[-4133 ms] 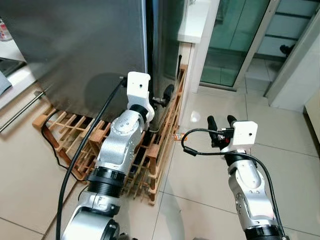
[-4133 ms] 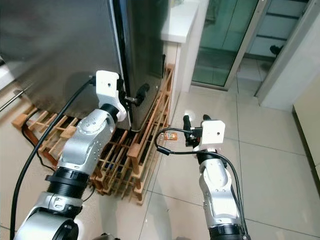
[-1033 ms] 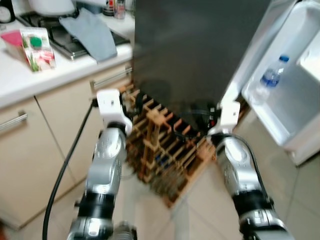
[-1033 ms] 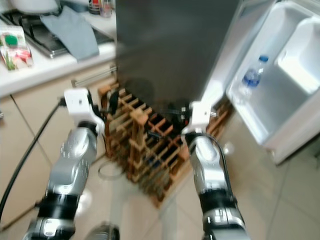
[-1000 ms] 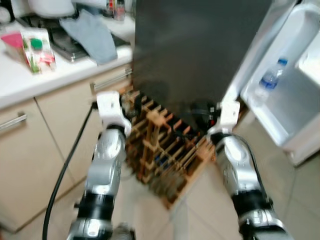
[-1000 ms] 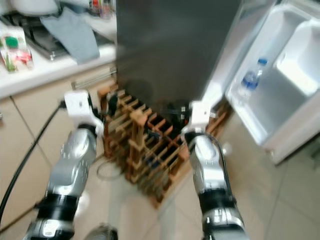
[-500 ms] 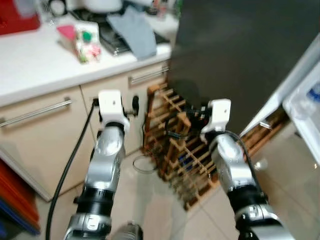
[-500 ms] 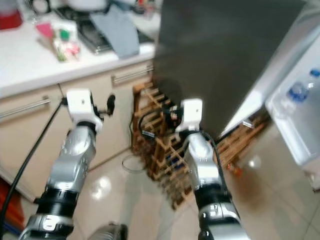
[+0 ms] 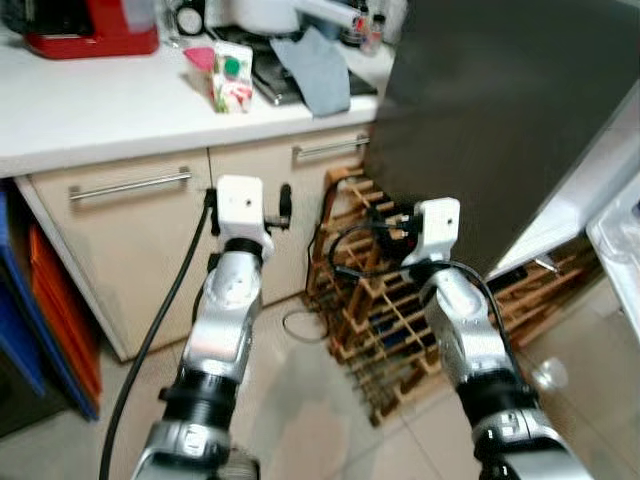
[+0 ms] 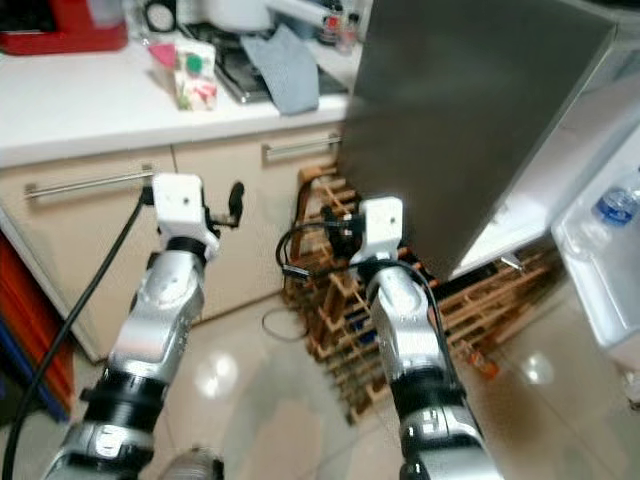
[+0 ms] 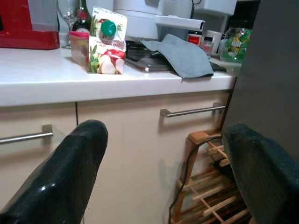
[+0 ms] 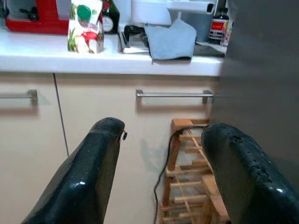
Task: Restocking fridge
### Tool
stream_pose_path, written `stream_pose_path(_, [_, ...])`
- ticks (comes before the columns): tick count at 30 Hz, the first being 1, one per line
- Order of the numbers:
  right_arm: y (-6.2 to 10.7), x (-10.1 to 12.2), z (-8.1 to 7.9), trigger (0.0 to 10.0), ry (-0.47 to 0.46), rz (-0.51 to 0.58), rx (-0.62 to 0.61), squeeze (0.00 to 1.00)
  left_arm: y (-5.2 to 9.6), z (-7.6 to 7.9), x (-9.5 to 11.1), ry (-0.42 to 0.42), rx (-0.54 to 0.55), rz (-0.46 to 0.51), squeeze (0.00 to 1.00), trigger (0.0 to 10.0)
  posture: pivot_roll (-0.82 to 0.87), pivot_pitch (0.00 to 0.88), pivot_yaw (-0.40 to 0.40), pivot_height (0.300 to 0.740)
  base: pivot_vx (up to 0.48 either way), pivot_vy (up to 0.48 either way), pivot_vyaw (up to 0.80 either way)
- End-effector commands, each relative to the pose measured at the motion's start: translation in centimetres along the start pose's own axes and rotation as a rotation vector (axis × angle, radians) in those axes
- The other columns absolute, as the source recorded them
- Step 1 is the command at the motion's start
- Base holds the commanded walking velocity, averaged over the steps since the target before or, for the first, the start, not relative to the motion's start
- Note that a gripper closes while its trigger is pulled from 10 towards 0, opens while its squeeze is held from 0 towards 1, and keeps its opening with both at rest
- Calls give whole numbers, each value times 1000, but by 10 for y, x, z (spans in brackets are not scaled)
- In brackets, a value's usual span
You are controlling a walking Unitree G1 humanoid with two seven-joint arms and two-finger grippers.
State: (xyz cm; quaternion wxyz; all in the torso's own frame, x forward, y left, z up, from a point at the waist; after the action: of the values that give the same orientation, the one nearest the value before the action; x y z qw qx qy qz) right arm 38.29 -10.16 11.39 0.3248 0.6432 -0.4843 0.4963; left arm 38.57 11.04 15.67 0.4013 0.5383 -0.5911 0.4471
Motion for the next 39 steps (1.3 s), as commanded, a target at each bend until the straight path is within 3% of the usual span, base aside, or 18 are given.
stream_pose_path(1, [0, -2, 0, 10000, 5, -14, 5, 0, -1, -3, -4, -18, 13, -14, 0, 10000, 39, 0, -132, 740, 255, -405, 475])
stream_pose_path(5, [2, -1, -3, 10000, 10, -6, 12, 0, -5, -11, -2, -30, 31, -14, 0, 10000, 5, 0, -105, 740, 255, -402, 469])
stream_pose_path(8, [7, -4, 2, 10000, 11, -8, -11, 0, -8, -6, -1, -38, 20, -14, 0, 10000, -8, 0, -89, 740, 259, -401, 450])
stream_pose_path(13, [12, -8, 8, 10000, -15, -7, -58, 0, -10, -3, -5, 20, 11, -35, 0, 10000, -28, 0, -71, 740, 184, -221, 359])
stream_pose_path(16, [14, -14, 13, 10000, 28, -41, -97, 0, -11, 11, 3, 212, -106, 0, 0, 10000, -28, 0, -59, 740, 160, 0, 0])
stream_pose_path(23, [8, -12, -5, 10000, 33, -26, -12, 0, -19, 0, 14, 33, -75, 50, 0, 10000, -15, 0, -45, 740, 480, 0, 402])
stream_pose_path(31, [3, -9, -2, 10000, 7, -7, -57, 0, -19, 2, 17, 30, -88, 70, 0, 10000, -4, 0, -39, 740, 480, 0, 100])
stream_pose_path(39, [-1, -7, -11, 10000, 14, 0, -10, 0, -24, 1, 26, 18, -88, 95, 0, 10000, -2, 0, -30, 740, 480, 0, 415])
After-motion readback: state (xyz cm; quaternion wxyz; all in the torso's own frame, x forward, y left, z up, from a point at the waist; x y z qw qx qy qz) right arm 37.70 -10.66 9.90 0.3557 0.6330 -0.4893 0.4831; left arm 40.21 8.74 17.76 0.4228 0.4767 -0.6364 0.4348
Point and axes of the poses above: a point about 5 cm out from each wrist's last joint towards the gripper, its own y axis pointing back from the gripper into the wrist, its own x axis along the axis of the wrist's last joint, z = x × y, the point moved 5 cm from there along -y, pointing out of the wrist towards the gripper, and after that the axes turned 12 degrees about -y, right-handed, at the moved point
